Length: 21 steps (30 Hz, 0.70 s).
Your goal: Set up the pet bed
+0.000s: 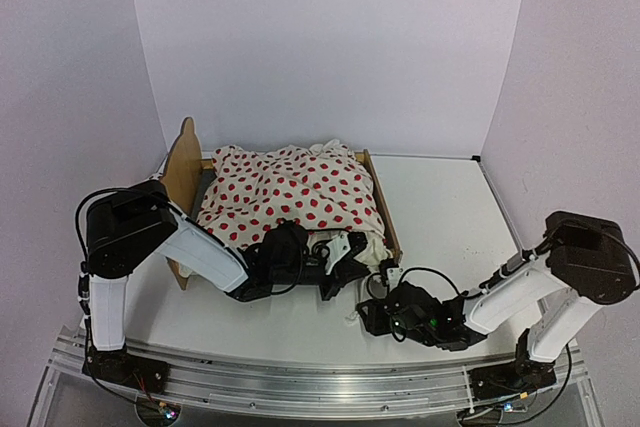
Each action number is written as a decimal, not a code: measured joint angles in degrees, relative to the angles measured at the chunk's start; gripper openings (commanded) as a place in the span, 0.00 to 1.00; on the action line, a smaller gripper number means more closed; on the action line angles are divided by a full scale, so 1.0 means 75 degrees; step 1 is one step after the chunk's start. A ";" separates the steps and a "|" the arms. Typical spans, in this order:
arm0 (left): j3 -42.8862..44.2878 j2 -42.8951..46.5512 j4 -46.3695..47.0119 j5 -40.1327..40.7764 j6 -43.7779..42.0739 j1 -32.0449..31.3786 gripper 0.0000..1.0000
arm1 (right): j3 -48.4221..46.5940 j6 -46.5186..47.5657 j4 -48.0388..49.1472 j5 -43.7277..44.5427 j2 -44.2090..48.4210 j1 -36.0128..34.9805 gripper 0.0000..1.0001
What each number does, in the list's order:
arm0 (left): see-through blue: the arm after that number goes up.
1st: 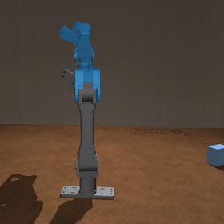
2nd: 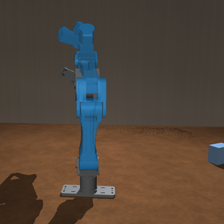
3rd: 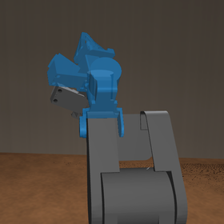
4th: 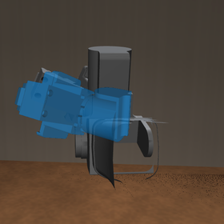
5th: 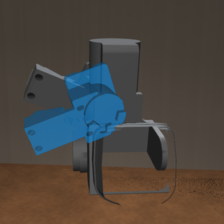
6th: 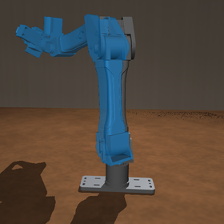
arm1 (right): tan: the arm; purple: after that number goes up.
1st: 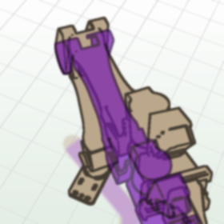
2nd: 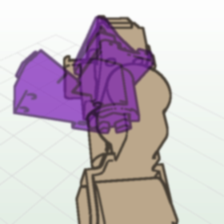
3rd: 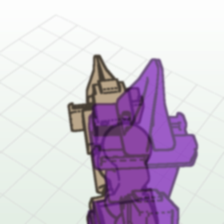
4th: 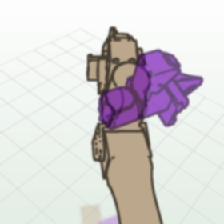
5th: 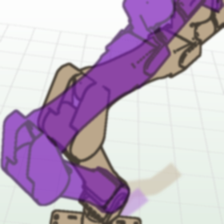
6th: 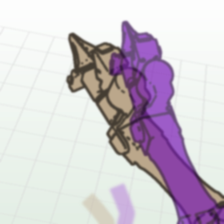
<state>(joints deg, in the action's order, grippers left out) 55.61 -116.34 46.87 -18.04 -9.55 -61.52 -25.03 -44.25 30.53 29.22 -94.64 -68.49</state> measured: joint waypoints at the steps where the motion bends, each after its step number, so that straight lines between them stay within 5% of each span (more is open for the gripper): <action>1: 0.0000 0.0011 0.0003 -0.0005 0.0042 0.0011 0.00 | -0.0152 -0.0030 0.0021 0.0007 -0.0142 -0.0011 0.41; 7: -0.0010 0.0019 0.0013 -0.0042 0.0099 0.0030 0.00 | -0.0543 -0.0505 -0.0150 0.0160 -0.0444 -0.0180 0.01; 21: -0.0356 0.0137 -0.0399 -0.0827 0.0078 0.0161 0.00 | 0.0798 -0.0780 -0.1963 0.0661 0.3085 0.0195 0.00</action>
<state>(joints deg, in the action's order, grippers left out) 52.95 -115.31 43.88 -24.24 -8.97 -60.31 -19.04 -50.10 15.81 34.18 -71.50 -67.03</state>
